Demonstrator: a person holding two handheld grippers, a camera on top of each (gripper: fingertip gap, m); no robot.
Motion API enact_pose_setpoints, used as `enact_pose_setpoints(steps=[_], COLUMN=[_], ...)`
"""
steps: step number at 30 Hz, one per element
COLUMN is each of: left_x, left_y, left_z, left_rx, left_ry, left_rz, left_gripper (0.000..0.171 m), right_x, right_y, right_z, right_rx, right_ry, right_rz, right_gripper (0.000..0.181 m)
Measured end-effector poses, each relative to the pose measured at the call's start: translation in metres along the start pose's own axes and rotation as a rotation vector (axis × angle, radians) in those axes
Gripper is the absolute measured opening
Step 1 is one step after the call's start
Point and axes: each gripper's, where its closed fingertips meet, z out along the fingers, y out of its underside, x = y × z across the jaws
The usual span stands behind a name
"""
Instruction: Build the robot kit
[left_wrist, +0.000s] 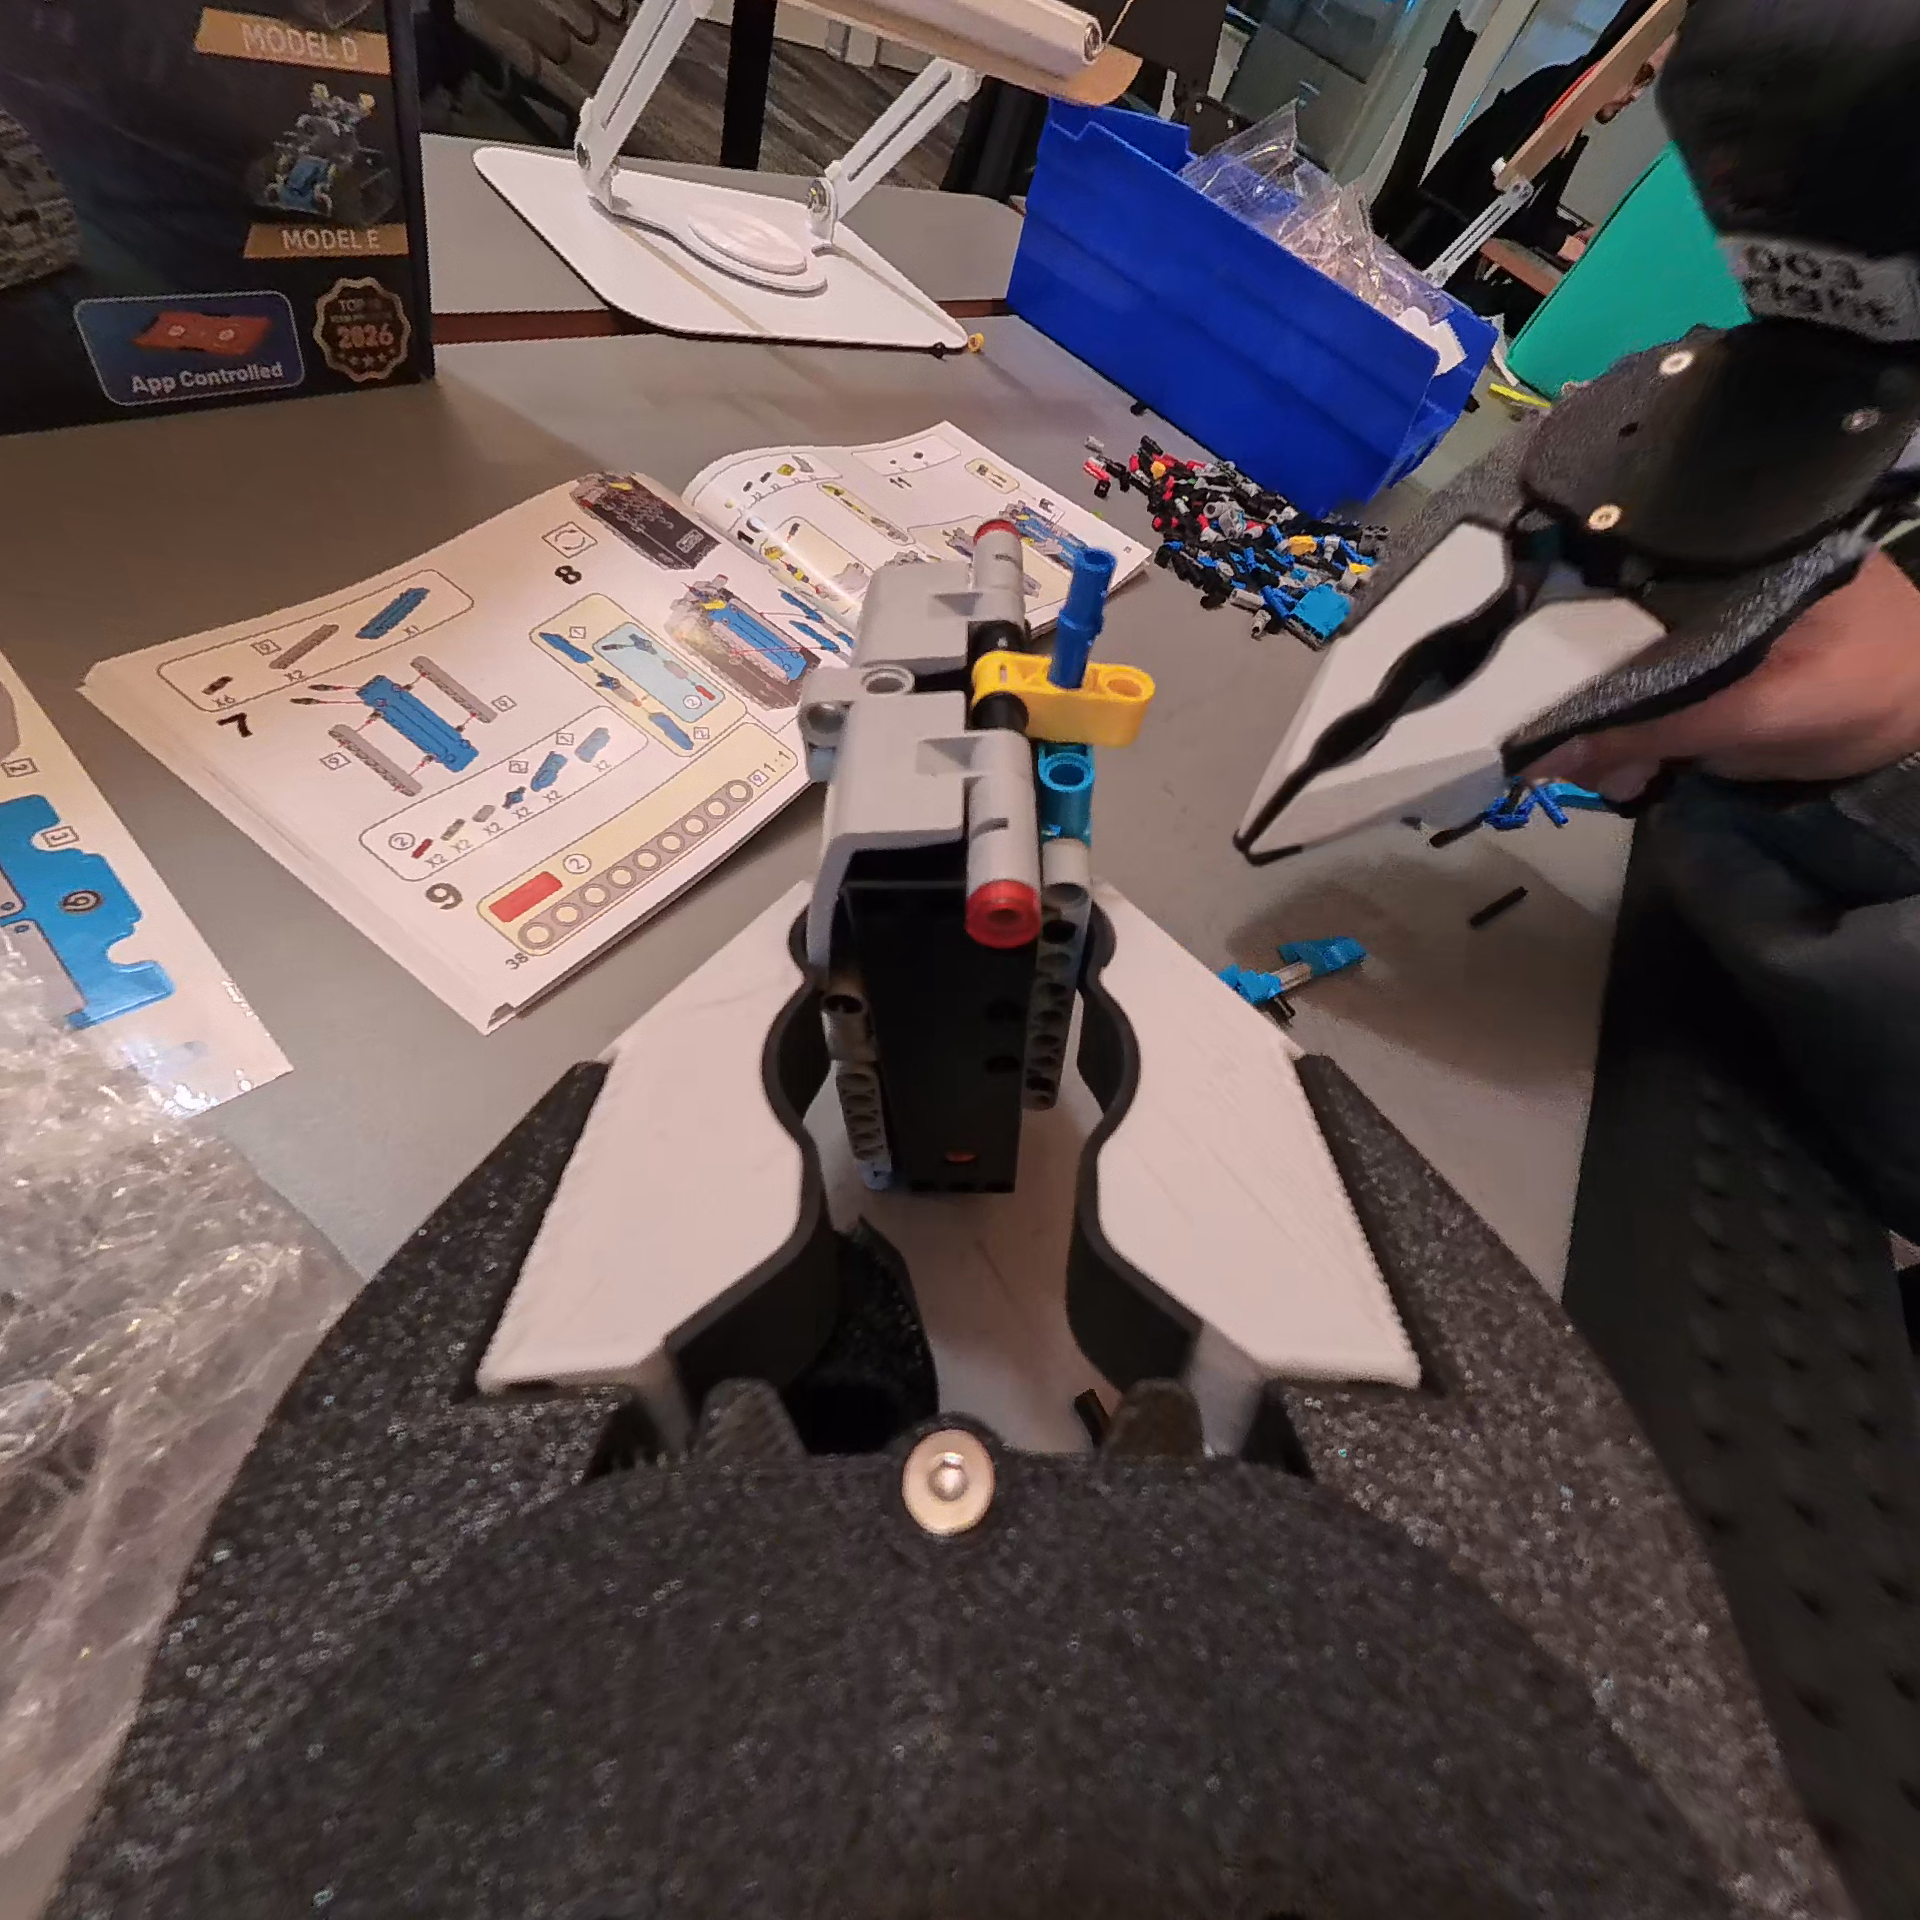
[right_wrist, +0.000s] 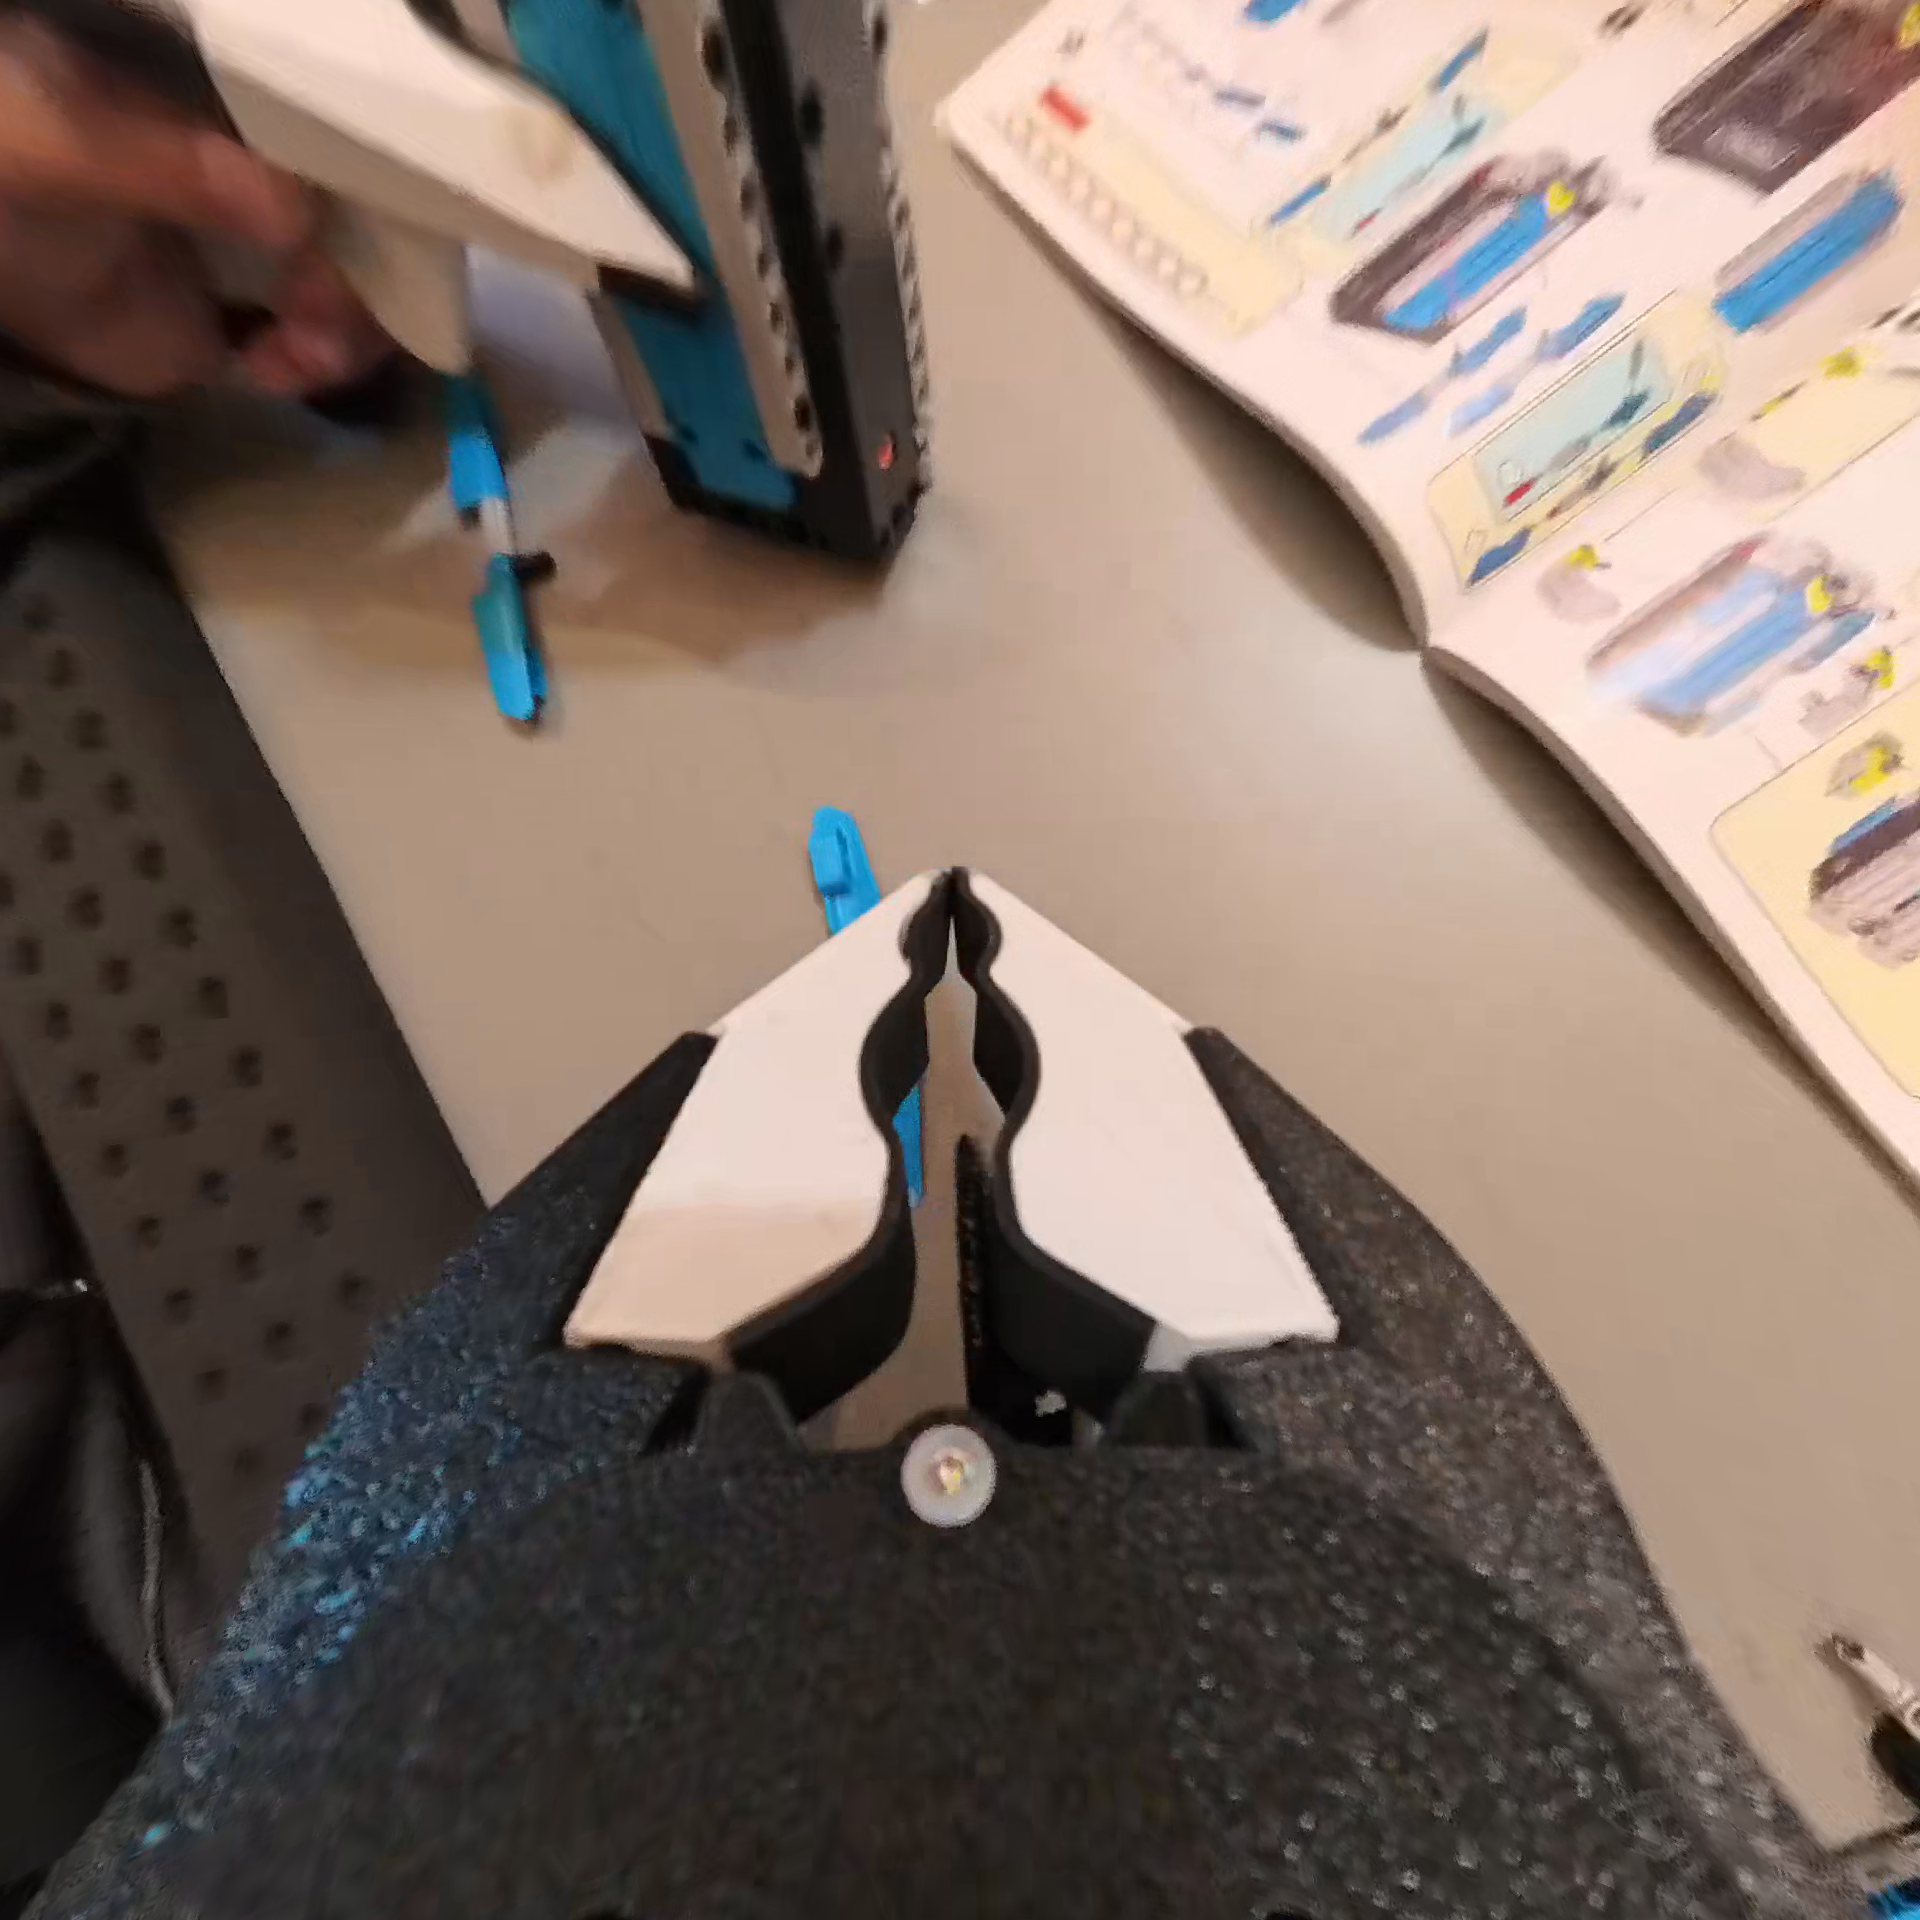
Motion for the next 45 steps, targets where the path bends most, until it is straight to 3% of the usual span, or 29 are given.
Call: enact_pose_setpoints(steps=[3,5,12,19,24,29,33,36,37,39,41,42,45], left_x=[0.000,0.000,0.001,0.016,0.031,0.032,0.032,0.038,0.040,0.043,0.060,0.075,0.124], left_y=[0.000,0.000,0.000,0.007,0.018,0.021,0.013,-0.005,-0.016,-0.038,-0.064,-0.073,-0.080], left_z=[0.000,0.000,0.000,-0.001,-0.002,0.000,-0.003,-0.022,-0.033,-0.058,-0.083,-0.091,-0.092], left_rx=[0.000,-0.001,-0.003,-0.030,-0.058,-0.072,-0.030,0.039,0.088,0.180,0.274,0.294,0.259], left_ry=[0.001,0.001,0.002,0.059,0.021,-0.023,-0.047,-0.009,0.010,0.036,0.113,0.178,0.346], left_rz=[0.000,0.002,0.005,0.076,0.290,0.350,0.356,0.326,0.302,0.224,0.137,0.102,0.073], left_gripper=[0.045,0.045,0.045,0.045,0.046,0.046,0.071,0.100,0.101,0.099,0.084,0.068,0.058], right_x=[-0.006,-0.017,-0.024,-0.015,0.000,0.012,0.011,0.000,-0.007,-0.027,-0.052,-0.066,-0.100], right_y=[0.013,0.027,0.039,0.041,0.002,-0.037,-0.049,-0.064,-0.069,-0.079,-0.087,-0.091,-0.100], right_z=[-0.002,-0.002,0.009,0.014,-0.005,-0.027,-0.038,-0.063,-0.073,-0.088,-0.098,-0.099,-0.095], right_rx=[-0.069,-0.141,-0.178,-0.244,-0.017,0.330,0.493,0.584,0.618,0.659,0.687,0.694,0.699], right_ry=[0.020,-0.055,-0.140,0.022,0.147,0.192,0.253,0.409,0.466,0.549,0.606,0.610,0.599], right_rz=[-0.123,-0.125,-0.107,-0.238,-0.259,-0.135,-0.128,-0.272,-0.331,-0.443,-0.548,-0.597,-0.684], right_gripper=[0.002,0.014,0.014,0.007,0.007,0.007,0.007,0.007,0.007,0.007,0.007,0.007,0.007])
